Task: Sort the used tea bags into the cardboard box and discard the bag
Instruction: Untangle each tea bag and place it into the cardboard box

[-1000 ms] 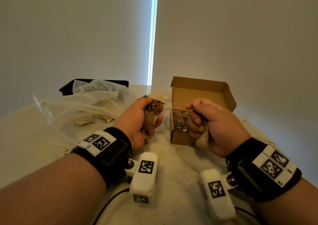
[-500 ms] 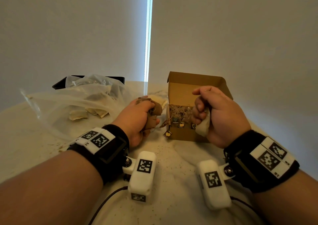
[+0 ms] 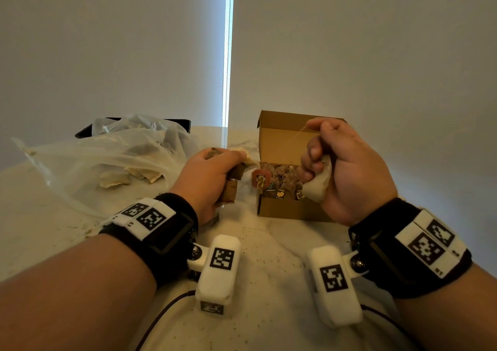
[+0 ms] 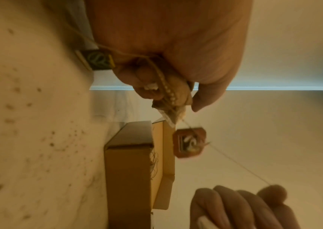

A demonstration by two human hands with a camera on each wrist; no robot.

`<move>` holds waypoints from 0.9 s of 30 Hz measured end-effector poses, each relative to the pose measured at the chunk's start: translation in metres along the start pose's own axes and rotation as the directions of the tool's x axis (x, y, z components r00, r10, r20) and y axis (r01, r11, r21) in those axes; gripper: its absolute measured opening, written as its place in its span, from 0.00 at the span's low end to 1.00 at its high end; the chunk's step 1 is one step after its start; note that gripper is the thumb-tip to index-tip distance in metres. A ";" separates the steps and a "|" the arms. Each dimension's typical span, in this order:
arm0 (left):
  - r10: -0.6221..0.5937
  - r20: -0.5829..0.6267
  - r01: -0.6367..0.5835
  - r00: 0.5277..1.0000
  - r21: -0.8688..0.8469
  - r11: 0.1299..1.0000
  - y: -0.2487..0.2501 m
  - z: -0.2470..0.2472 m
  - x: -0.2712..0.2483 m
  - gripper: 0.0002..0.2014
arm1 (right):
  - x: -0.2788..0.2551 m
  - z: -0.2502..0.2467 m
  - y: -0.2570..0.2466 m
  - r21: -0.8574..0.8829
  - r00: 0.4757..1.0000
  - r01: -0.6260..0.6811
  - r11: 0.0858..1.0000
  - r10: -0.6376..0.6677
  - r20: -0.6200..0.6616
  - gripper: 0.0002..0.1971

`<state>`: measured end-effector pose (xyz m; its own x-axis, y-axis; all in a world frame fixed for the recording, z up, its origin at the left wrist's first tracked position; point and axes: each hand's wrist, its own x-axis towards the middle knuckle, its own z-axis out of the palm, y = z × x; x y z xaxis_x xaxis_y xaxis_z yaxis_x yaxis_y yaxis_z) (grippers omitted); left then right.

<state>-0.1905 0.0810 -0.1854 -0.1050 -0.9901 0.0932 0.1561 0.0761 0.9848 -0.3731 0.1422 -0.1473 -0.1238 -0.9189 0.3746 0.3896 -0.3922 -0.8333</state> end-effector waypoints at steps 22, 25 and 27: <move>0.015 -0.182 -0.017 0.983 -0.011 1.000 -0.005 -0.004 0.006 0.13 | -0.009 0.003 0.005 -0.028 0.936 -0.228 0.973 0.227 0.269 0.10; 0.018 -0.199 -0.022 0.980 -0.019 1.000 -0.003 -0.003 0.005 0.09 | -0.009 0.000 0.004 -0.010 0.923 -0.173 0.985 0.165 0.349 0.09; 0.018 -0.202 -0.023 0.979 -0.022 0.999 -0.002 -0.004 0.004 0.08 | -0.007 -0.003 0.004 -0.008 0.914 -0.132 0.991 0.125 0.386 0.12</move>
<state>-0.1877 0.0762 -0.1874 0.0986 -0.9919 0.0797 0.1800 0.0966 0.9789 -0.3731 0.1475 -0.1541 0.2882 -0.8722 0.3953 0.3954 -0.2676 -0.8787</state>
